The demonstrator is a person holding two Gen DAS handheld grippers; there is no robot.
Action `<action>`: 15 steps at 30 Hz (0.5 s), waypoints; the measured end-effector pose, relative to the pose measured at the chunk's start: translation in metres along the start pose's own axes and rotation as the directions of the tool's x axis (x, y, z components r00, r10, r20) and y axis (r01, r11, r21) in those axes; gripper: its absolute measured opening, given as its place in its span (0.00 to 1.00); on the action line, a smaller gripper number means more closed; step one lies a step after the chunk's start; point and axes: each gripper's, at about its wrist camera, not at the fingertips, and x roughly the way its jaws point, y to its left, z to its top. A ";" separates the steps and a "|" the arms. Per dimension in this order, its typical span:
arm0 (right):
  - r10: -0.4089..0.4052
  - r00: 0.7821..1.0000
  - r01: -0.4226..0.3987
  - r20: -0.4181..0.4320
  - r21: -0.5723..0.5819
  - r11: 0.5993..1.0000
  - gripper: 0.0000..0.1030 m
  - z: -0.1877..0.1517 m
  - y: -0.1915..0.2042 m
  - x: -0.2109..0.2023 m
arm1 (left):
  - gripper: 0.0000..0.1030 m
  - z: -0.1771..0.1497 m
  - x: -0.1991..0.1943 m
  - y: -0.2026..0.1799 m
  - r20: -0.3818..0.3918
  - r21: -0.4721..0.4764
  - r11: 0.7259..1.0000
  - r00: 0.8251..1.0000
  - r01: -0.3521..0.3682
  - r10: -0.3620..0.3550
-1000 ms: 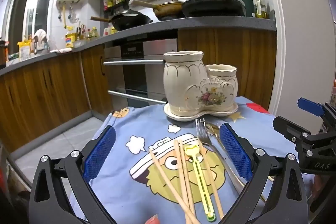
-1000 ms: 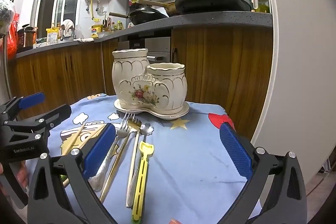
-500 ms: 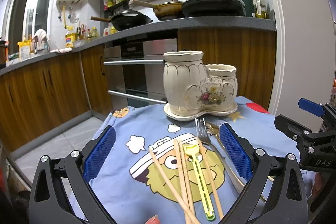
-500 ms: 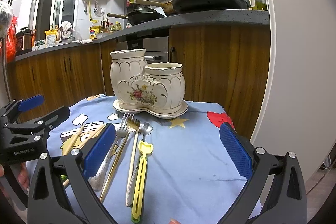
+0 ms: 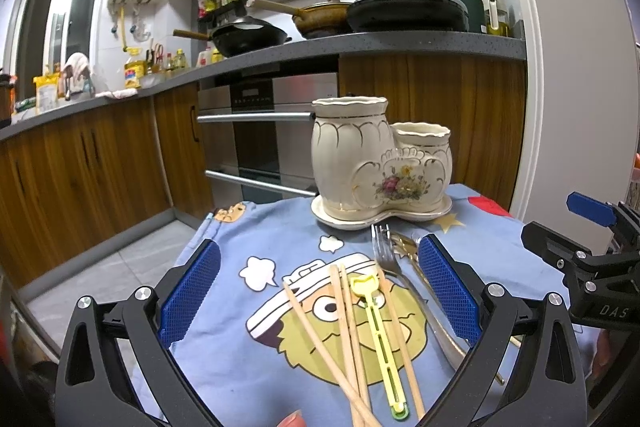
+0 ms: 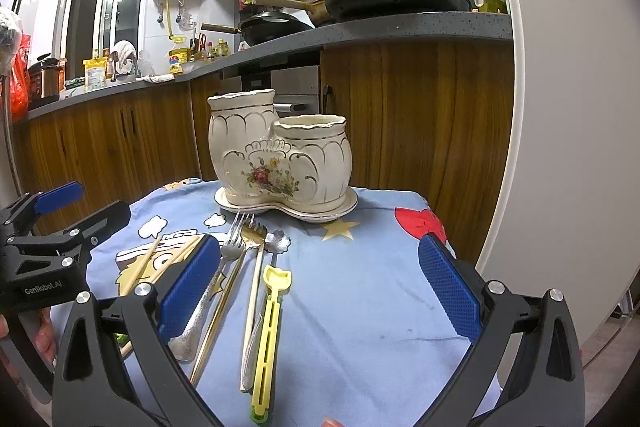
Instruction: Organize utensils
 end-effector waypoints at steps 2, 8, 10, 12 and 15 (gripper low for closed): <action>0.001 1.000 -0.001 -0.001 0.003 1.000 0.95 0.000 0.000 0.000 | 0.95 0.000 0.000 0.000 -0.001 -0.001 1.000 1.000 0.000 0.000; 0.001 1.000 -0.001 -0.004 0.001 1.000 0.95 0.000 0.000 0.001 | 0.95 -0.001 0.000 0.001 -0.002 0.000 1.000 1.000 0.000 0.000; 0.000 1.000 0.000 -0.004 0.000 1.000 0.95 0.000 0.001 0.000 | 0.95 -0.001 0.001 0.001 -0.001 -0.001 1.000 1.000 0.000 0.000; 0.002 1.000 -0.002 -0.005 0.004 1.000 0.95 0.000 0.000 0.000 | 0.95 -0.001 0.000 0.001 -0.001 -0.001 1.000 1.000 0.000 0.000; 0.000 1.000 0.000 -0.004 0.004 1.000 0.95 0.000 0.000 0.000 | 0.95 0.000 0.000 0.001 -0.001 -0.001 1.000 1.000 0.000 0.000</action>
